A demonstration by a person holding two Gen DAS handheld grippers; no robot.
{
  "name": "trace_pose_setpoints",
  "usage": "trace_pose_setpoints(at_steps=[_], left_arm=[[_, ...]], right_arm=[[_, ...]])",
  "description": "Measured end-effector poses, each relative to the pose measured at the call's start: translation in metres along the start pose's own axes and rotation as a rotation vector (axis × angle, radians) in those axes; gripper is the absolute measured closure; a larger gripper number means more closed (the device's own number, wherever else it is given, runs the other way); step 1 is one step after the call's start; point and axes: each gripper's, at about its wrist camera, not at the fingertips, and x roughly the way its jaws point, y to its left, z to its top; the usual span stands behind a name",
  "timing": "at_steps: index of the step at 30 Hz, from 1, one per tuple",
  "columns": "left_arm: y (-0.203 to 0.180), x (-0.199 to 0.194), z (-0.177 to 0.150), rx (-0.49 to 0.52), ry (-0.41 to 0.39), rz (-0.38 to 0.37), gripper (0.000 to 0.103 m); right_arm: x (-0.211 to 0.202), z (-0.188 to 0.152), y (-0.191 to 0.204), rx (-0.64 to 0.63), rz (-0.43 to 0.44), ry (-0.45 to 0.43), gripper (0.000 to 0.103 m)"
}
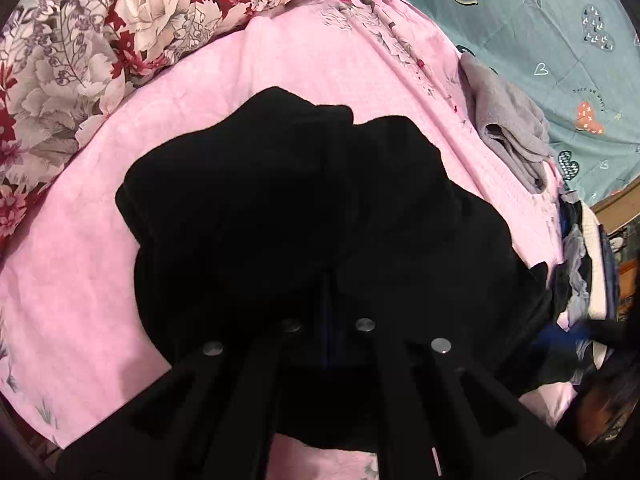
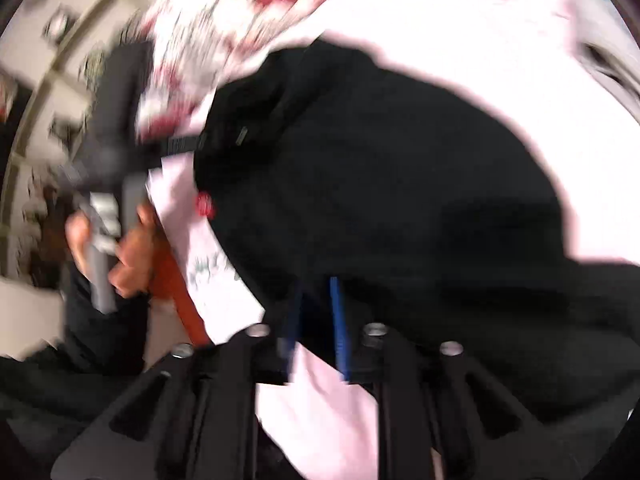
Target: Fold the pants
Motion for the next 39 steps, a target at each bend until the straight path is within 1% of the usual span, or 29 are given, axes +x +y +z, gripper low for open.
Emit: trace_pose_setpoints(at_steps=[1,2,4,5,7,8,9,10,12,14,16,17,19,21,22,24,25,26,28,29,31,34,37,38,39], left_arm=[[-0.003,0.001,0.000,0.011,-0.007,0.016,0.100],[-0.008,0.001,-0.001,0.029,-0.017,0.038,0.100],[-0.008,-0.001,-0.003,0.044,-0.024,0.056,0.100],[-0.008,-0.002,-0.004,0.047,-0.025,0.059,0.100],[-0.007,-0.002,-0.003,0.041,-0.025,0.054,0.100],[-0.005,-0.002,-0.003,0.037,-0.025,0.050,0.100],[-0.004,-0.002,-0.003,0.035,-0.026,0.045,0.100],[-0.004,-0.002,-0.003,0.034,-0.027,0.042,0.100],[-0.003,-0.002,-0.004,0.037,-0.031,0.039,0.100],[-0.005,-0.001,-0.004,0.044,-0.031,0.040,0.100],[-0.005,-0.001,-0.003,0.050,-0.027,0.039,0.100],[-0.005,-0.002,-0.003,0.050,-0.025,0.037,0.100],[-0.004,-0.002,-0.003,0.050,-0.021,0.031,0.100],[-0.003,-0.001,-0.003,0.052,-0.020,0.025,0.100],[-0.003,-0.001,-0.003,0.054,-0.021,0.023,0.100],[-0.003,-0.002,-0.003,0.053,-0.024,0.018,0.100],[-0.002,-0.002,-0.003,0.053,-0.023,0.016,0.100],[-0.002,-0.002,-0.003,0.053,-0.023,0.013,0.100],[-0.002,-0.001,-0.002,0.053,-0.019,0.011,0.100],[-0.002,-0.001,-0.002,0.054,-0.016,0.011,0.100],[-0.003,-0.001,-0.001,0.054,-0.011,0.014,0.100],[-0.005,-0.001,0.000,0.055,-0.004,0.026,0.100],[-0.007,-0.001,0.001,0.064,0.005,0.038,0.100],[-0.007,-0.001,0.000,0.065,0.008,0.038,0.100],[-0.007,-0.001,0.001,0.067,0.013,0.037,0.100]], right_arm=[[-0.018,-0.002,-0.013,0.037,-0.015,-0.041,0.057],[-0.048,-0.007,-0.036,0.107,-0.059,-0.106,0.054],[-0.100,-0.019,-0.091,0.269,-0.184,-0.183,0.053],[-0.118,-0.024,-0.115,0.340,-0.241,-0.195,0.053],[-0.162,-0.042,-0.187,0.577,-0.406,-0.203,0.053],[-0.178,-0.053,-0.220,0.677,-0.460,-0.196,0.053],[-0.188,-0.059,-0.243,0.743,-0.493,-0.182,0.053],[-0.198,-0.067,-0.280,0.837,-0.523,-0.150,0.053],[-0.206,-0.079,-0.325,0.959,-0.511,-0.109,0.053],[-0.205,-0.086,-0.361,1.055,-0.468,-0.075,0.053],[-0.200,-0.084,-0.381,1.106,-0.466,-0.059,0.053],[-0.197,-0.081,-0.388,1.114,-0.490,-0.043,0.053],[-0.192,-0.078,-0.400,1.148,-0.517,-0.016,0.053],[-0.190,-0.083,-0.411,1.183,-0.519,0.004,0.053],[-0.187,-0.084,-0.416,1.192,-0.533,0.026,0.053],[-0.188,-0.090,-0.420,1.183,-0.556,0.034,0.055],[-0.188,-0.092,-0.418,1.177,-0.579,0.037,0.067],[-0.189,-0.094,-0.413,1.156,-0.635,0.051,0.075],[-0.183,-0.090,-0.399,1.134,-0.628,0.033,0.090],[-0.191,-0.097,-0.393,1.136,-0.605,0.006,0.093],[-0.205,-0.111,-0.377,1.132,-0.597,-0.045,0.093],[-0.249,-0.136,-0.350,1.100,-0.593,-0.159,0.093],[-0.304,-0.188,-0.306,1.082,-0.553,-0.304,0.093],[-0.311,-0.195,-0.287,1.080,-0.544,-0.336,0.093],[-0.323,-0.216,-0.270,1.076,-0.534,-0.374,0.094]])
